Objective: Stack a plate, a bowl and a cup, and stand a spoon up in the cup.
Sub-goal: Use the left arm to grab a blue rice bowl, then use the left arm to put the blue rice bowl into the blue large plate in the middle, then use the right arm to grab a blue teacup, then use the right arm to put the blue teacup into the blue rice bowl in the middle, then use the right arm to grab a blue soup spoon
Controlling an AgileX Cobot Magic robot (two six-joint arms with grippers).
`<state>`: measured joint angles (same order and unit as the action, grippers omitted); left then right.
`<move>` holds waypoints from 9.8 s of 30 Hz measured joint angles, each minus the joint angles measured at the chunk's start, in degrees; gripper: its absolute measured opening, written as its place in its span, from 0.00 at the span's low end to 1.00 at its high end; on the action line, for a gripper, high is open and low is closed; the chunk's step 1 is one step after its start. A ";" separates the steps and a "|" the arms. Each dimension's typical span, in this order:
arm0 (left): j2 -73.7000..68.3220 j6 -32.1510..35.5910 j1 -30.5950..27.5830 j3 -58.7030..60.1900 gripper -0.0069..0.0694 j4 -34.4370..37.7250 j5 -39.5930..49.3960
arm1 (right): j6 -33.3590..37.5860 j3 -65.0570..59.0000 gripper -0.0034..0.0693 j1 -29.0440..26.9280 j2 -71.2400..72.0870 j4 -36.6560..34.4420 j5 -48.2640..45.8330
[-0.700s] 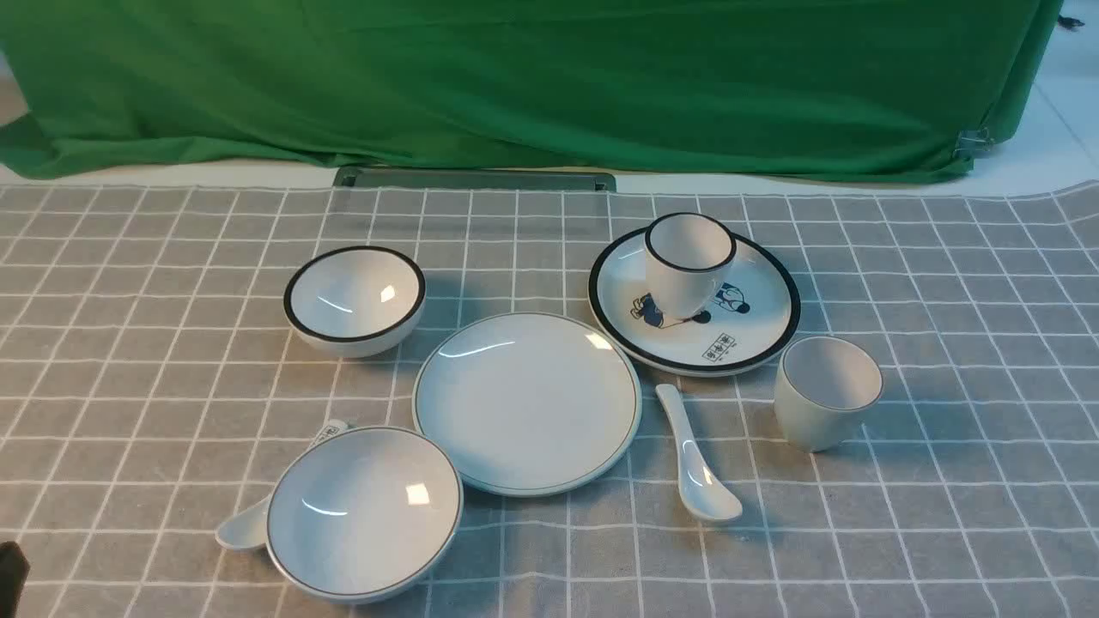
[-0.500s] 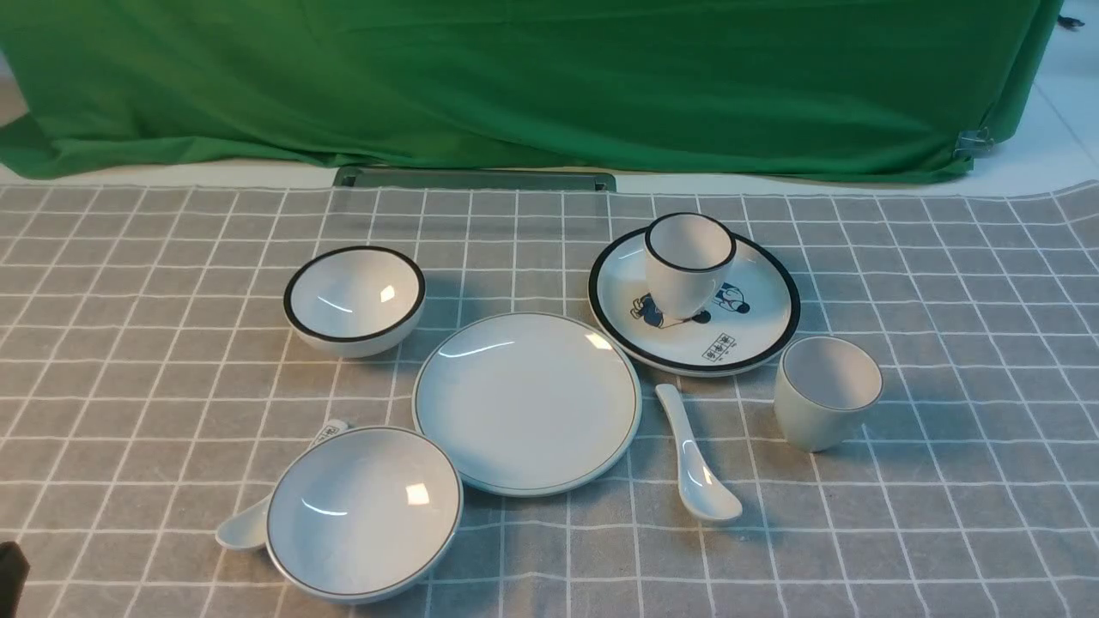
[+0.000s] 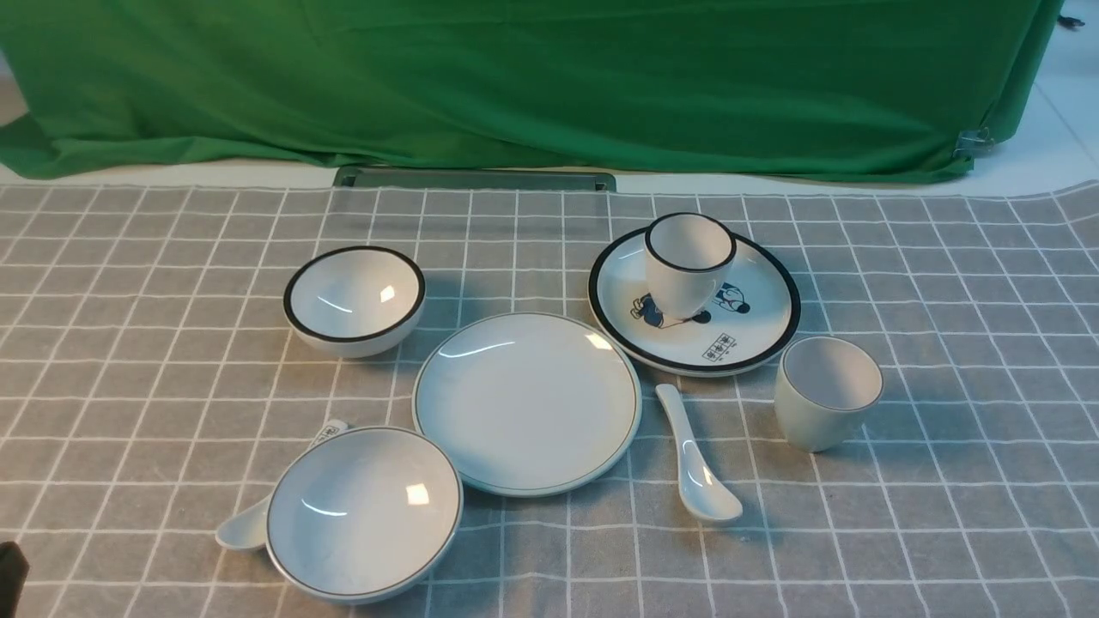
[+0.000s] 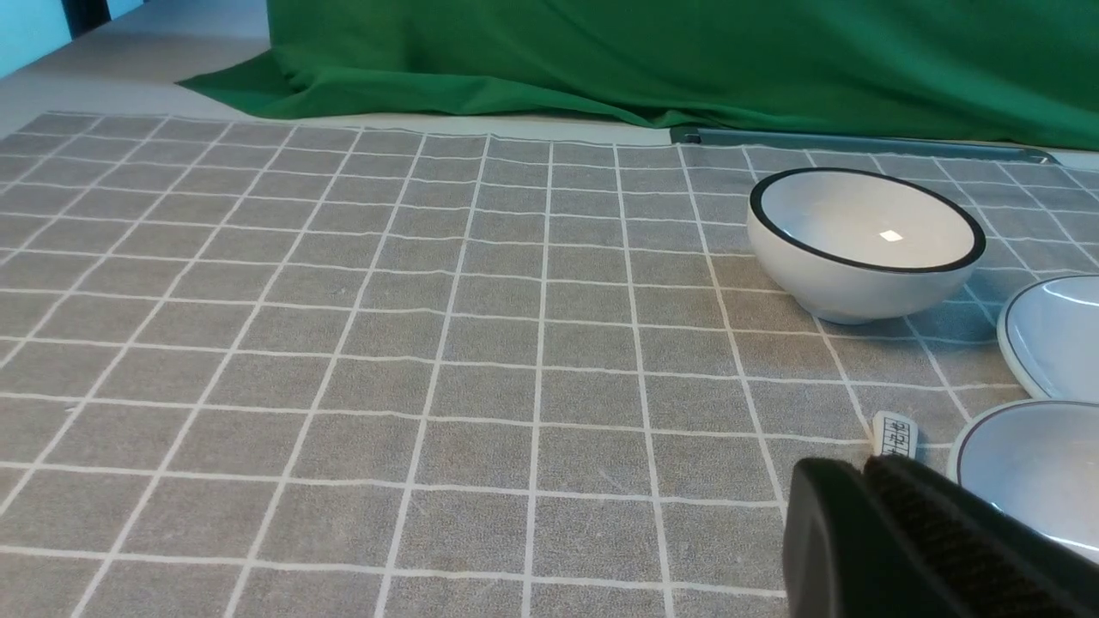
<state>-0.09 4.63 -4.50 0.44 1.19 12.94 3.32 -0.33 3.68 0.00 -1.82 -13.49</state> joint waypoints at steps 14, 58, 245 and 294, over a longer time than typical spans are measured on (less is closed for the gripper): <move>0.00 -17.28 0.00 0.00 0.11 23.81 -20.89 | 0.00 0.00 0.38 0.00 0.00 0.00 0.00; -65.41 19.35 36.01 -49.23 0.11 18.41 39.77 | -21.99 0.00 0.38 0.00 0.00 -3.00 17.25; -17.37 14.69 36.66 -30.32 0.10 10.55 17.08 | 6.43 122.37 0.67 38.82 -133.30 -2.34 -45.99; -17.37 14.71 36.66 -30.32 0.11 10.54 17.68 | -3.92 81.01 0.54 25.70 -117.52 -5.14 -18.59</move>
<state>-17.46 19.35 32.16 -29.88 11.73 30.62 -0.59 80.68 29.38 -117.52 -6.97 -32.08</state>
